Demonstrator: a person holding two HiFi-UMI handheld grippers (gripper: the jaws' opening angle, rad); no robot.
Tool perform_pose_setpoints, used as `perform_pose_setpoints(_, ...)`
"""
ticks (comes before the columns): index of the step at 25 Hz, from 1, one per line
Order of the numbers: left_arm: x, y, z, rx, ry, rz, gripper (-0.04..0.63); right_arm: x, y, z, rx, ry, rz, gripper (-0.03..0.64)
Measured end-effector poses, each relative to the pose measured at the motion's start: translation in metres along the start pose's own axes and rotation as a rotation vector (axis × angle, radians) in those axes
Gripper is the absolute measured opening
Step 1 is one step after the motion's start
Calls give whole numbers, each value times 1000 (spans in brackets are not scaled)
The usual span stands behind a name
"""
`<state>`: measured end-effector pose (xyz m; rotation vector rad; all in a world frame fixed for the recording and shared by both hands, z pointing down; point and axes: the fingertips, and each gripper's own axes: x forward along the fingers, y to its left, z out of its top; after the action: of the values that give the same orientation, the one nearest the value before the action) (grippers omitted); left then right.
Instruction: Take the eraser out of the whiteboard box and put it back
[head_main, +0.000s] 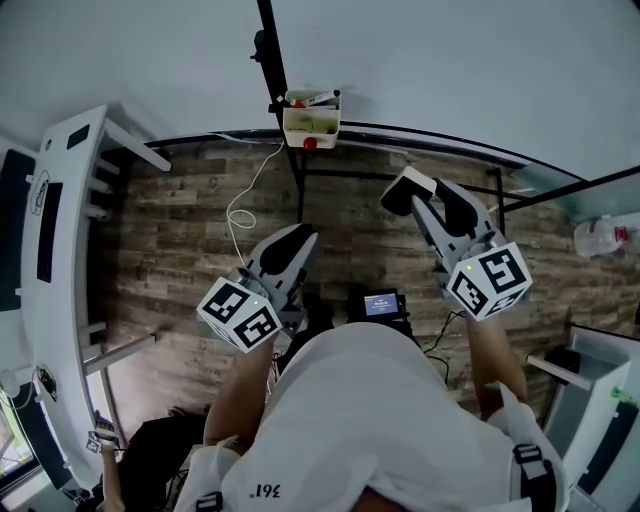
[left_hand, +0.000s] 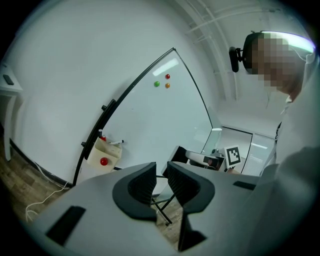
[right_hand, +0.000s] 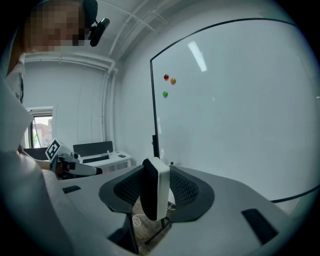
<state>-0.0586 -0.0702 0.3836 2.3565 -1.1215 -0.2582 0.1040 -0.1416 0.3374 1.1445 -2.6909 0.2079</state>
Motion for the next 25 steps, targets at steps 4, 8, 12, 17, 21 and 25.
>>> perform_pose_setpoints(4,15,0,7,22,-3,-19,61,11,0,9,-28,-8,13,175)
perform_pose_setpoints(8,25,3,10,36,-2,-43,61,23,-1,21,-63,-15,28,175)
perform_pose_setpoints(12,32,8,15,47,-9,-36,61,35,0,34,-109,-24,42,175)
perform_pose_setpoints(17,39,21,20,56,-14,-15,61,54,3,47,-163,-26,63,175)
perform_pose_setpoints(21,45,32,23,54,-13,-6,61,77,7,56,-205,-25,87,175)
perform_pose_setpoints(25,50,45,23,51,-12,12,61,101,7,57,-236,-16,101,175)
